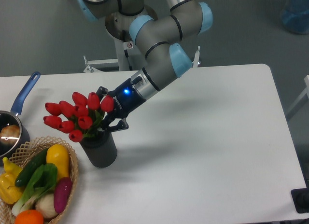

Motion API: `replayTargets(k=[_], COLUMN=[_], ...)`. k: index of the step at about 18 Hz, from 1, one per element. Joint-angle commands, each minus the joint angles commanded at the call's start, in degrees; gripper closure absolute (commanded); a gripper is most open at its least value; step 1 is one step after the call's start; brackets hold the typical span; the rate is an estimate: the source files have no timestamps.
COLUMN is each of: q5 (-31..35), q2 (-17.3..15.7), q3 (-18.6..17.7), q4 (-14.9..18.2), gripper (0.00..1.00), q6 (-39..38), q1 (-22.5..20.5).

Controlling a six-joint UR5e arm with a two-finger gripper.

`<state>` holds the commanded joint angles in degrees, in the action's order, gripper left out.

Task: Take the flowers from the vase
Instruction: 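Lift the gripped tulip bunch straight up out of the vase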

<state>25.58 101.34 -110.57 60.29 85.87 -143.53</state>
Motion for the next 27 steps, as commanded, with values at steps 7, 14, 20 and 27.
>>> replayTargets(k=[7, 14, 20, 27], q5=[-0.35, -0.88, -6.42, -7.64], q2=[-2.19, -4.57, -5.8, -6.86], q3=[0.44, 0.44, 0.44, 1.23], q4=[0.18, 0.26, 0.18, 0.26], gripper=[0.58, 0.59, 0.59, 0.59], q6=[-3.68, -7.91, -11.07, -13.54], q1=[-0.7, -1.58, -2.99, -3.34])
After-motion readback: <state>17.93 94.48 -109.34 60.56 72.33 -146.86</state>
